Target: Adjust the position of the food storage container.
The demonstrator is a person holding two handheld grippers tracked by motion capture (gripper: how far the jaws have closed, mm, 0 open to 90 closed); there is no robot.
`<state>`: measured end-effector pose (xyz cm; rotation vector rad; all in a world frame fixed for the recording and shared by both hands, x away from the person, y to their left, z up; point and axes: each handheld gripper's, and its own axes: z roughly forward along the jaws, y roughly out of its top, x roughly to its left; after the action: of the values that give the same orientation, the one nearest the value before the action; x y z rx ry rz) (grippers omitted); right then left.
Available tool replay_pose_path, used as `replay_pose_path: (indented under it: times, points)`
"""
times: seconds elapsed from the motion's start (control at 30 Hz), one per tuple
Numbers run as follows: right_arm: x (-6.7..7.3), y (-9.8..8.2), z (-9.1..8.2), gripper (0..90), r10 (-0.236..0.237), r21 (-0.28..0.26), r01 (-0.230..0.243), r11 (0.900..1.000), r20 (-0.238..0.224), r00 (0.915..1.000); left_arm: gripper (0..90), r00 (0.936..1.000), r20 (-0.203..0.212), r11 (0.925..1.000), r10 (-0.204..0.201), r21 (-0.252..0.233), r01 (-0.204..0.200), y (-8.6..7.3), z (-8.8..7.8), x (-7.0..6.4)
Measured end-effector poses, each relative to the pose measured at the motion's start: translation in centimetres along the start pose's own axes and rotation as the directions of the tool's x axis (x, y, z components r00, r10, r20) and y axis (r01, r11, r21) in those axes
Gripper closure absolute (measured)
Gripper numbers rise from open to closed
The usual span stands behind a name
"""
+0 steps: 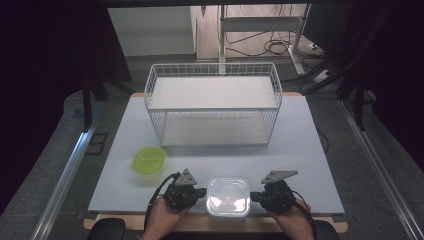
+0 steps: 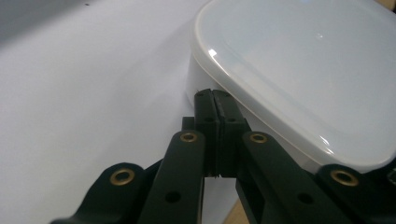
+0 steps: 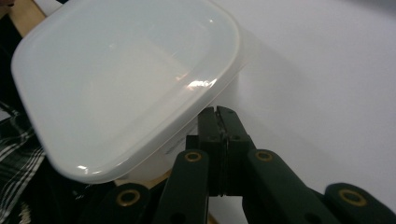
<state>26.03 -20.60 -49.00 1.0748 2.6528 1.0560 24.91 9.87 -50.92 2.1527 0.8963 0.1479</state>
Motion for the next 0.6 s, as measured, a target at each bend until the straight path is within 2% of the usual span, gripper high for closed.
replay_pose_path:
  times: [0.2, 0.33, 0.47, 0.6]
  points:
    - [-0.7, 0.9, 0.7, 88.9, 0.009, -0.013, -0.009, 1.000, 0.018, 0.9998, 89.6, 0.9997, -0.015, 0.9998, -0.017, -0.006, 0.017, 0.4, 0.2, 0.7]
    - [-0.9, 1.2, 0.9, 88.6, 0.008, -0.024, -0.008, 1.000, 0.008, 0.9999, 89.4, 0.9994, 0.011, 0.9994, -0.033, -0.007, 0.033, 0.2, 0.1, 1.2]
    - [-0.4, 0.6, 0.4, 88.3, 0.000, -0.007, 0.000, 1.000, -0.012, 0.9999, 89.5, 0.9997, 0.024, 0.9999, -0.009, 0.010, 0.008, -0.2, -0.3, 0.4]
    - [0.5, -0.4, -0.6, 88.1, -0.003, 0.006, 0.003, 1.000, -0.042, 0.9991, 89.5, 0.9992, 0.039, 0.9996, 0.013, 0.025, -0.014, -1.0, -1.2, -1.0]
